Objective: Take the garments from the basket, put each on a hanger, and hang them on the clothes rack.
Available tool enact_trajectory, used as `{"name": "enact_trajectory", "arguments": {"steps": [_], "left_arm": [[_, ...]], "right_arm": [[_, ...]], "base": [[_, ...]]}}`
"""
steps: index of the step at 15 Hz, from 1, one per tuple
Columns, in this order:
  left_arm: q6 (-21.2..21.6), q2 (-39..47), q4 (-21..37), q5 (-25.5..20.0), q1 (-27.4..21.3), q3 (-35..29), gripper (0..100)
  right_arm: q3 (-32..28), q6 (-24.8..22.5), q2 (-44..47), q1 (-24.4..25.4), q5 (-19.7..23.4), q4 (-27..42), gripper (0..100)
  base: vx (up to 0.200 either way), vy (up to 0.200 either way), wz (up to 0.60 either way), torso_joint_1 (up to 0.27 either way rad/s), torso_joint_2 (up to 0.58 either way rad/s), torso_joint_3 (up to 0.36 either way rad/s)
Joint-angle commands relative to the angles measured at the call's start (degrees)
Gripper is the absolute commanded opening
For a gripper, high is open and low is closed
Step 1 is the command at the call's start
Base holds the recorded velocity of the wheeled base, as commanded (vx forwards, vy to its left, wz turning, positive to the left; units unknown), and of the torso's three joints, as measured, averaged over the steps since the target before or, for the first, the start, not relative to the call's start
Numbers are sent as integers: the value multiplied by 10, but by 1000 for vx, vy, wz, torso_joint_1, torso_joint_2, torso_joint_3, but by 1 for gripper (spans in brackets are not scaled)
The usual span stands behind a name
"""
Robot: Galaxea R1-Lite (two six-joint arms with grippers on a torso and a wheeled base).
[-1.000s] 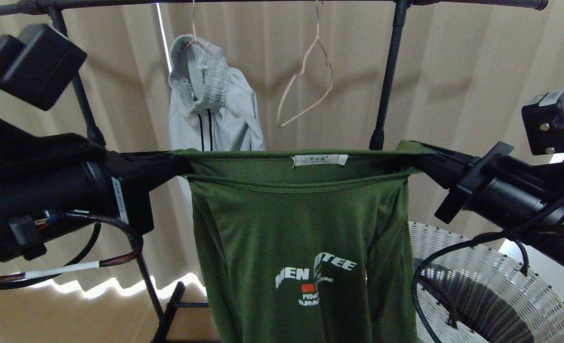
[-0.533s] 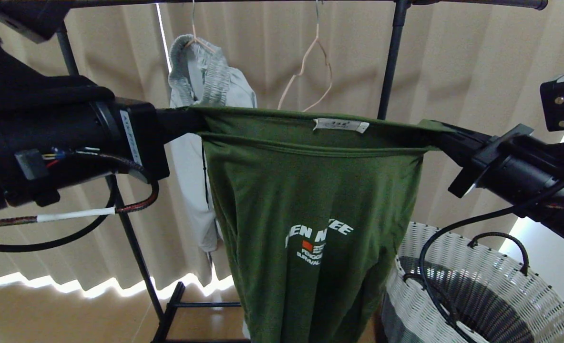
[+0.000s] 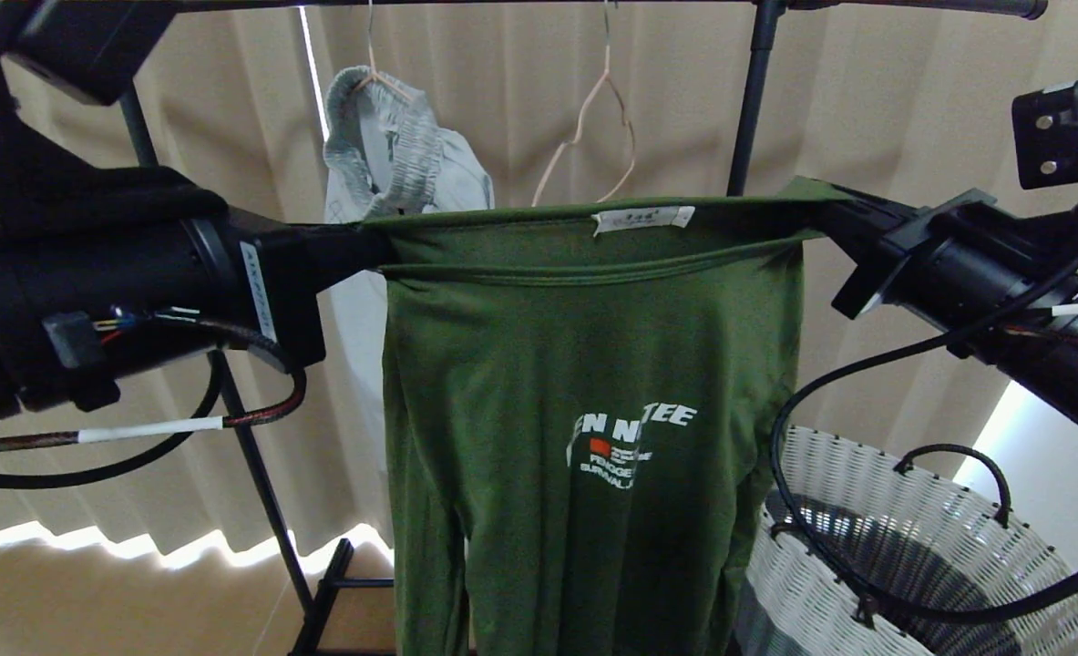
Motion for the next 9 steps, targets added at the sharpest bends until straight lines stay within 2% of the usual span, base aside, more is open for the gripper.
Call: {"name": "enact_trajectory", "arguments": {"steps": [1, 4, 9], "left_arm": [[2, -11, 0, 1, -2, 16, 0], [19, -22, 0, 1, -4, 29, 0], [17, -21, -6, -1, -3, 30, 0]], "right_arm": [[-8, -1, 34, 0, 3, -21, 0], [-8, -3, 64, 1, 11, -70, 0], [17, -10, 27, 1, 8, -60, 0]], "base": [[0, 0, 0, 0, 0, 0], [0, 0, 0, 0, 0, 0], [0, 0, 0, 0, 0, 0]]}}
